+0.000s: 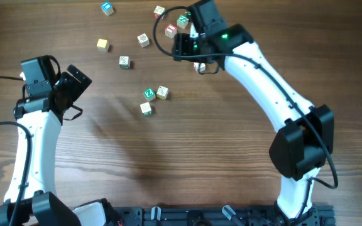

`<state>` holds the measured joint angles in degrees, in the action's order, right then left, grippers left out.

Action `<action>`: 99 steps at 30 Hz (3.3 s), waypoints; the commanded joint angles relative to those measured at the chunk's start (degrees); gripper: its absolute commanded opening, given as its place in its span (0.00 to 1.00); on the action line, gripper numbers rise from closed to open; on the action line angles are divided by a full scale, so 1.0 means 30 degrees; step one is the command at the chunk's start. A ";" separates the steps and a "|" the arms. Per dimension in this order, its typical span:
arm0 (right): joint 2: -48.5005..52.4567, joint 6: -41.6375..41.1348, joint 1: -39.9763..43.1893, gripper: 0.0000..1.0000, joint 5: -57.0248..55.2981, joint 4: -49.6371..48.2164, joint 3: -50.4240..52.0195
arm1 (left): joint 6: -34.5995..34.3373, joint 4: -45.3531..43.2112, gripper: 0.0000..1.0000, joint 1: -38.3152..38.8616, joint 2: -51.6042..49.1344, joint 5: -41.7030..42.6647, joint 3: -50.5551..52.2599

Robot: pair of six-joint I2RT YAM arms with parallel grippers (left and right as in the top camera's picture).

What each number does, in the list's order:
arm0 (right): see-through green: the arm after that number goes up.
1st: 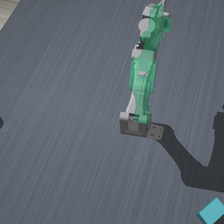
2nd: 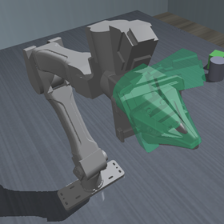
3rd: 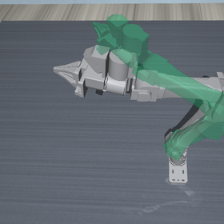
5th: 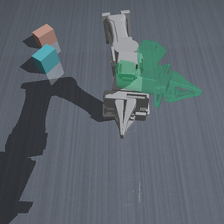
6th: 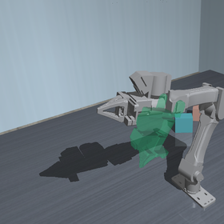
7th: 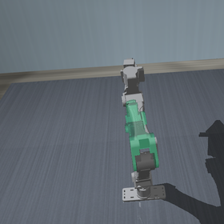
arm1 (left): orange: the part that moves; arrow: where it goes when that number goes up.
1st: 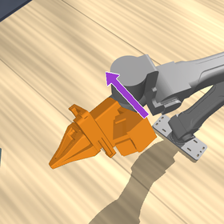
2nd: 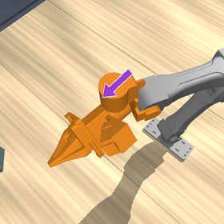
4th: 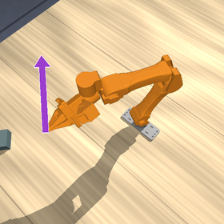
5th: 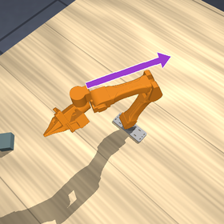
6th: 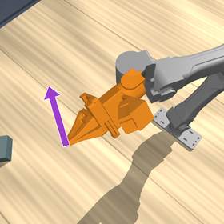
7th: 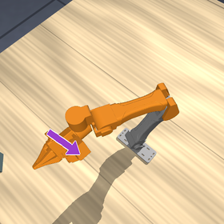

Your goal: Form a circle

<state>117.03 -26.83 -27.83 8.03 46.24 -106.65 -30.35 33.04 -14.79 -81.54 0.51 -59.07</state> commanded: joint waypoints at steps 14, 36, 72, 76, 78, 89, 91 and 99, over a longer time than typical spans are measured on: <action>0.5464 0.7941 0.1421 0.75 -0.3257 -0.3053 0.0211 | -0.0109 -0.0066 1.00 -0.0080 0.0000 0.0015 -0.0066; 0.5122 0.7941 0.1413 0.38 -0.3133 -0.3512 0.1668 | -0.0109 0.0015 1.00 -0.0080 0.0000 0.0015 -0.0066; 0.5209 1.0921 0.1413 0.78 -0.4532 -0.6841 0.3330 | -0.0109 0.0022 1.00 -0.0080 0.0000 0.0015 -0.0066; 0.5202 1.0885 0.1392 0.45 -0.4153 -0.6972 0.3330 | -0.0109 0.0022 1.00 -0.0080 0.0000 0.0015 -0.0066; 0.5158 1.0877 0.1384 0.34 -0.4167 -0.6448 0.3322 | -0.0109 0.0015 1.00 -0.0080 0.0000 0.0015 -0.0066; 0.0357 1.0746 -0.0714 0.28 -0.0466 -0.0510 0.3322 | -0.0109 0.0015 1.00 -0.0080 0.0000 0.0015 -0.0066; 0.0379 1.0739 -0.1632 0.28 0.0568 0.1035 0.3330 | -0.0109 0.0015 1.00 -0.0080 0.0000 0.0015 -0.0066; 0.0597 1.0251 -0.5741 0.28 -0.0809 -0.0168 0.6900 | -0.0109 0.0015 1.00 -0.0080 0.0000 0.0015 -0.0066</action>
<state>118.63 4.54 -43.86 8.91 48.49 -89.52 -30.35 33.26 -14.79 -81.54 0.51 -59.07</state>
